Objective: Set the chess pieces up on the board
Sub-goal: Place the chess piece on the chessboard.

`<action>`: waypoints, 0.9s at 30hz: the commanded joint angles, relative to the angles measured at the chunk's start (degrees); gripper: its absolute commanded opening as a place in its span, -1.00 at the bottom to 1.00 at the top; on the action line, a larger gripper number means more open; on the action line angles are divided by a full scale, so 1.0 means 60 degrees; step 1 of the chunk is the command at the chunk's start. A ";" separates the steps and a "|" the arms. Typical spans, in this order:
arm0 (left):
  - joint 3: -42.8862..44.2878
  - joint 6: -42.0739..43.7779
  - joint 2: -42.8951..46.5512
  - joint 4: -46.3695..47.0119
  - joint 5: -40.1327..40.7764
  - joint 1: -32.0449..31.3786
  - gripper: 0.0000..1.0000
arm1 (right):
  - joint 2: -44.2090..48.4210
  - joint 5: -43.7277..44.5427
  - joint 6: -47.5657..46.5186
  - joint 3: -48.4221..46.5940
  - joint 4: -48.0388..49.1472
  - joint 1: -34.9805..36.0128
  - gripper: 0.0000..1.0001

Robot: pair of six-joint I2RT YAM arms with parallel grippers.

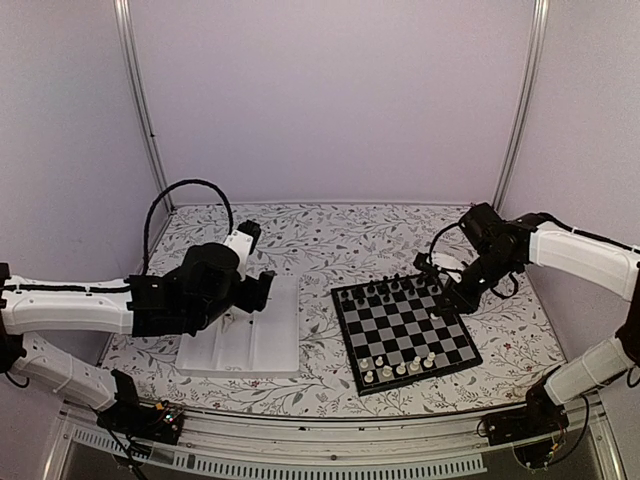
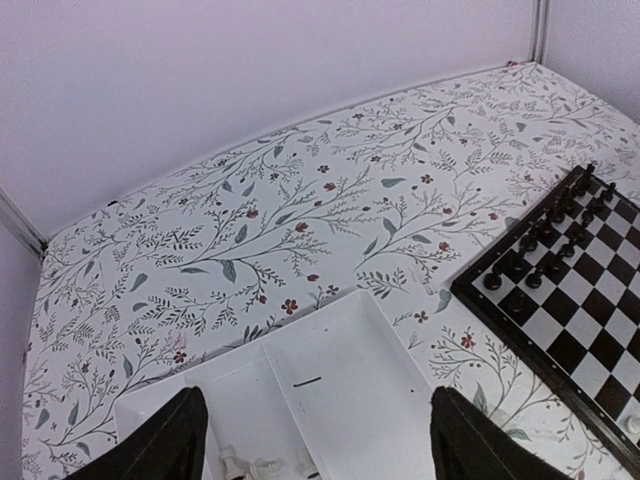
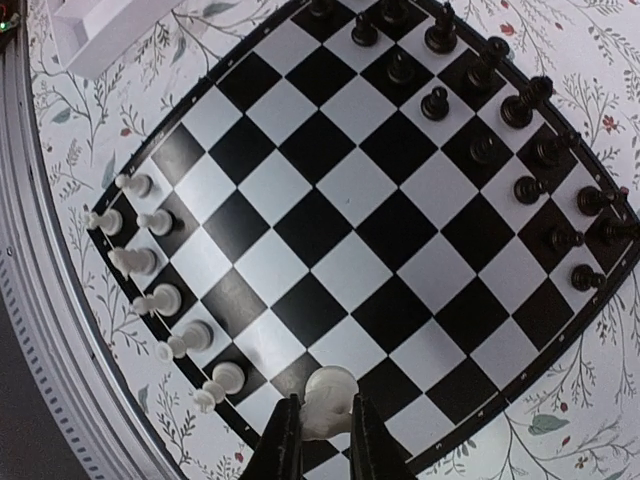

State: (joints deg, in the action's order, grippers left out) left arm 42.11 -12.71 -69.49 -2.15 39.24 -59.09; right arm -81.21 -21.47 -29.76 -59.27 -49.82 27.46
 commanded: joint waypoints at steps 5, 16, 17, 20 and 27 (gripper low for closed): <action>0.0811 -0.0279 -0.0684 -0.0543 -0.0305 0.0129 0.54 | 0.1639 0.1077 -0.1530 0.1946 -0.0195 -0.0046 -0.88; 0.0770 -0.0532 -0.0708 -0.0798 -0.0023 0.0140 0.55 | 0.1892 0.0819 -0.2721 0.2729 -0.0285 -0.0047 -0.85; 0.0760 -0.0548 -0.0708 -0.0811 -0.0022 0.0141 0.55 | 0.1901 0.0835 -0.2795 0.2777 -0.0288 -0.0043 -0.85; 0.0747 -0.0582 -0.0758 -0.0789 -0.0037 0.0165 0.55 | 0.1828 0.0795 -0.2902 0.2829 -0.0286 -0.0050 -0.83; 0.0732 -0.0662 -0.0847 -0.0841 -0.0030 0.0163 0.55 | 0.1615 0.0595 -0.3051 0.2868 -0.0215 -0.0038 -0.79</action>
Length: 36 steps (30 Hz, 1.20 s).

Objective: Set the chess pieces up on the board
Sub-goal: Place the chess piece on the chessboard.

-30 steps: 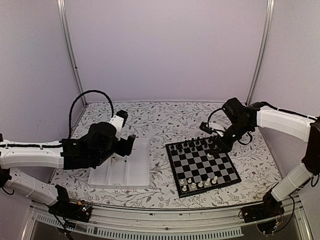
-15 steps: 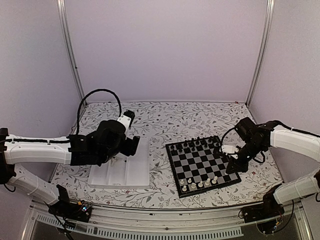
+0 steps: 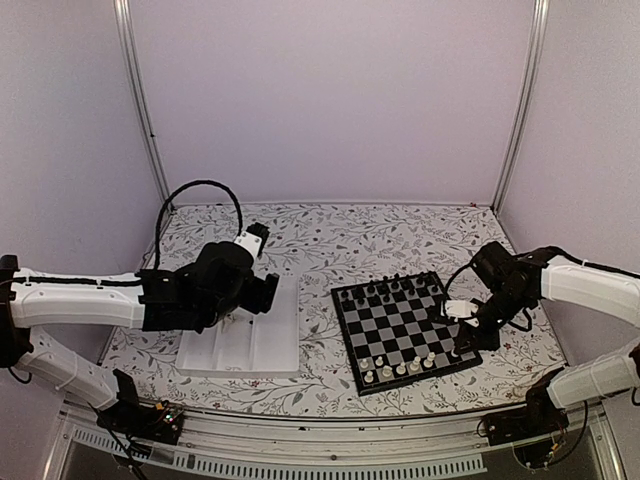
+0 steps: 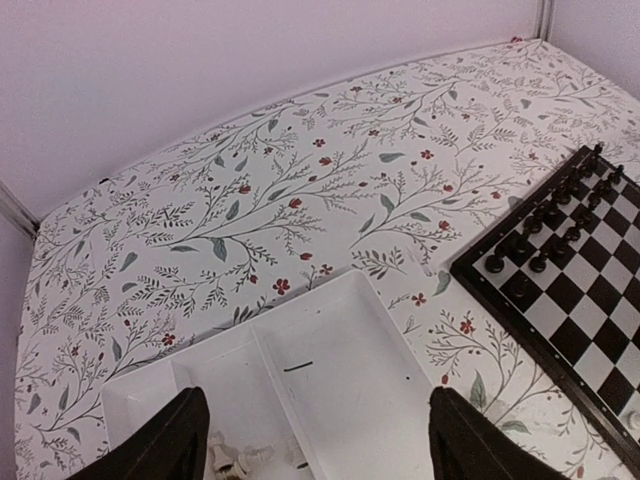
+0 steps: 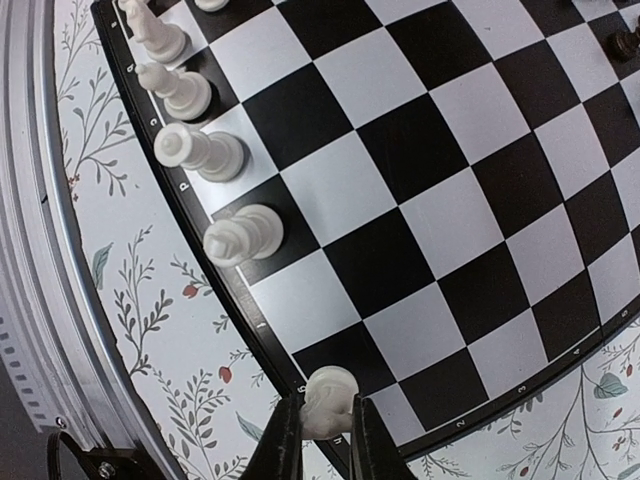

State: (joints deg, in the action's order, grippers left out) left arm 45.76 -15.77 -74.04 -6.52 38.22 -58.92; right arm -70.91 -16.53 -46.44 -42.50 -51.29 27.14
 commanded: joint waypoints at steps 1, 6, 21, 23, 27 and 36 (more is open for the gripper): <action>0.0123 -0.0182 -0.0096 -0.0143 0.0135 0.0135 0.55 | -0.0161 -0.0247 -0.0273 0.0081 0.0060 0.0018 -0.78; 0.0125 -0.0265 -0.0064 -0.0243 0.0156 0.0134 0.55 | -0.0431 -0.0256 -0.0291 0.0156 0.0163 0.0019 -0.77; 0.0075 -0.0489 0.0024 -0.0387 0.0105 0.0147 0.55 | -0.0616 0.0085 -0.0311 0.0243 0.0596 0.0021 -0.64; 0.0068 -0.0526 0.0069 -0.0440 0.0119 0.0140 0.55 | -0.0617 0.0121 -0.0314 0.0255 0.0646 0.0021 -0.63; 0.0036 -0.0583 0.0162 -0.0488 0.0106 0.0136 0.55 | -0.0652 0.0134 -0.0303 0.0230 0.0624 0.0021 -0.53; 0.0217 -0.1226 0.0343 -0.1328 0.0232 0.0171 0.53 | -0.0448 -0.0530 -0.0382 -0.0794 -0.0534 0.0019 -0.29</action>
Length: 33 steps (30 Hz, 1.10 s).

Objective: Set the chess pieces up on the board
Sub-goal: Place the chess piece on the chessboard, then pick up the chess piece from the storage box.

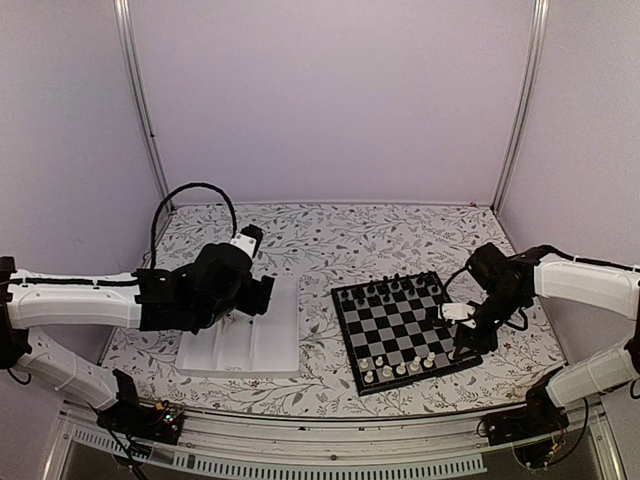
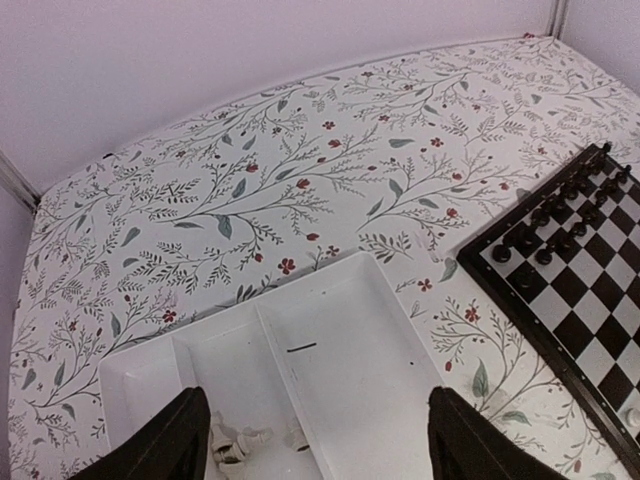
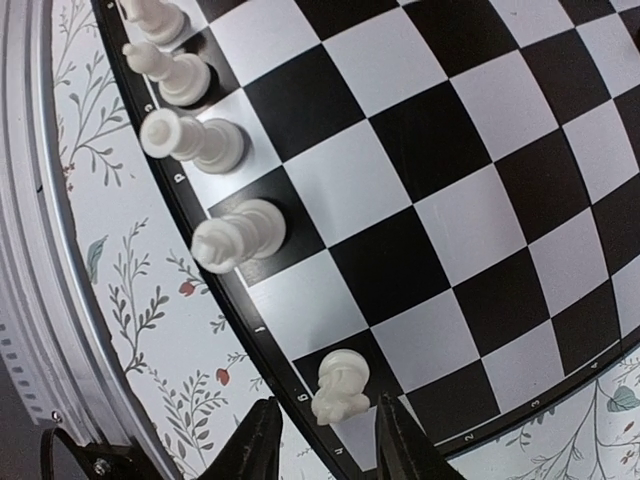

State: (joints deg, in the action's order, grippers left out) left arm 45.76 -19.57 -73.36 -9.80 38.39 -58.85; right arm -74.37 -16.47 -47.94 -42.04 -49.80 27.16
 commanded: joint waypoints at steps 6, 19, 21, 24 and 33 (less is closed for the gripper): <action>0.1134 -0.3406 0.0187 -0.4439 0.0062 0.0831 0.16 | 0.0393 -0.1099 0.0094 -0.2790 -0.1423 0.0004 -0.11; 0.0814 -0.2793 -0.0749 -0.4849 -0.3478 0.2457 -0.06 | -0.0371 -0.1216 0.1523 -0.4070 -0.0565 -0.0013 0.16; 0.1018 -0.2471 -0.1335 -0.4841 -0.3491 0.2625 -0.08 | -0.0379 -0.1151 0.1467 -0.4034 -0.0622 -0.0014 0.15; 0.1387 -0.1748 -0.2194 -0.4815 -0.3421 0.2830 -0.12 | -0.0276 -0.1136 0.1409 -0.3854 -0.0650 -0.0015 0.15; 0.2205 0.0852 -0.3603 -0.4482 -0.4151 0.3587 -0.06 | -0.0193 -0.1280 0.1355 -0.3671 -0.0725 -0.0009 0.15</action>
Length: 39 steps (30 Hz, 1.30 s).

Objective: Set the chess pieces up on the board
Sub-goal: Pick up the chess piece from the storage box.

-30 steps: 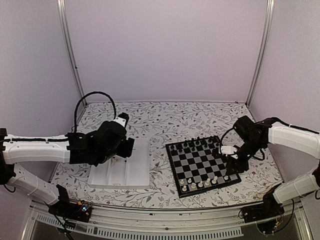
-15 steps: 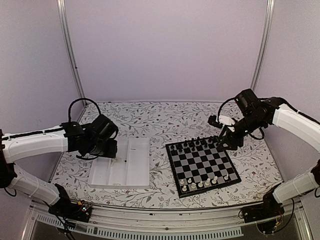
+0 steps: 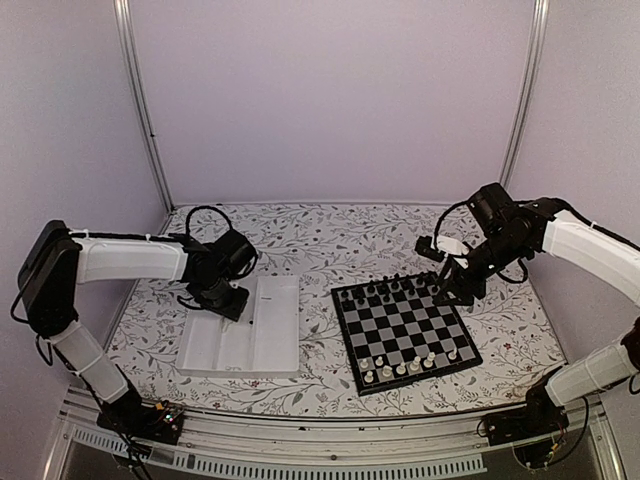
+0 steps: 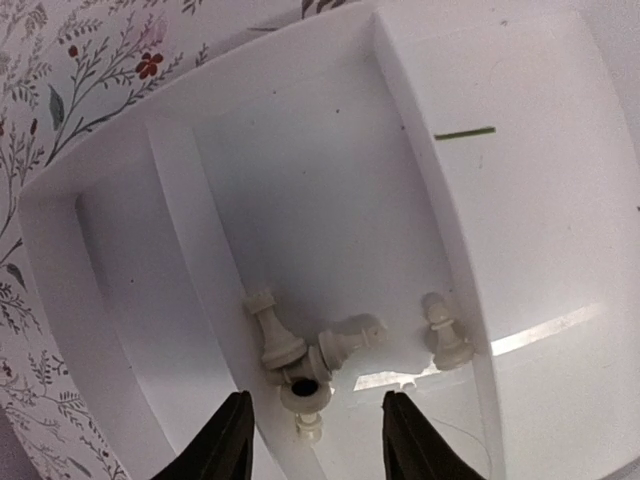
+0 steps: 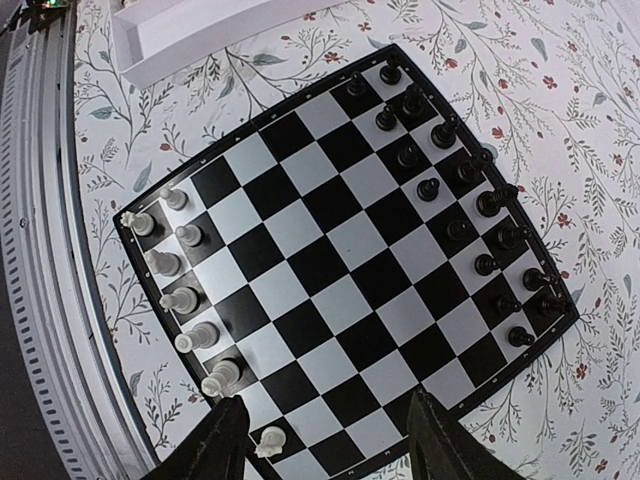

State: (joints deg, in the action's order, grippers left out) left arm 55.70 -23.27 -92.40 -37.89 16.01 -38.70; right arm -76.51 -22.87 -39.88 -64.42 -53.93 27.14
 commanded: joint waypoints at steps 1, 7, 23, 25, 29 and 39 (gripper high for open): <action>0.0665 0.1681 -0.0568 0.0149 -0.0456 0.0268 -0.07 | 0.0149 -0.0227 0.0011 0.0071 -0.0030 -0.0010 0.15; 0.1180 0.2301 -0.1244 -0.0162 -0.0947 0.0427 -0.22 | 0.0030 -0.0360 0.0096 0.0105 0.0001 -0.0014 0.15; 0.1258 0.2661 -0.2068 -0.1127 -0.0928 0.0473 -0.41 | 0.0124 -0.0595 0.0215 0.0467 0.0057 -0.0011 0.13; 0.1315 0.2652 -0.2134 -0.1267 -0.1045 0.0471 -0.48 | 0.0139 -0.0631 0.0237 0.0478 0.0056 -0.0005 0.12; 0.1385 0.2583 -0.2172 -0.1567 -0.1338 0.0446 -0.65 | 0.0126 -0.0712 0.0270 0.0429 0.0044 -0.0010 0.11; 0.1027 0.2192 -0.0669 -0.1398 -0.1513 0.0429 -0.83 | -0.0116 -0.1384 0.0509 -0.0107 0.0115 -0.0005 0.10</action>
State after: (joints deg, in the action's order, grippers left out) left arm 63.29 -9.21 -102.59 -46.78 8.84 -36.62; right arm -76.53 -27.24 -38.24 -62.37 -53.89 27.14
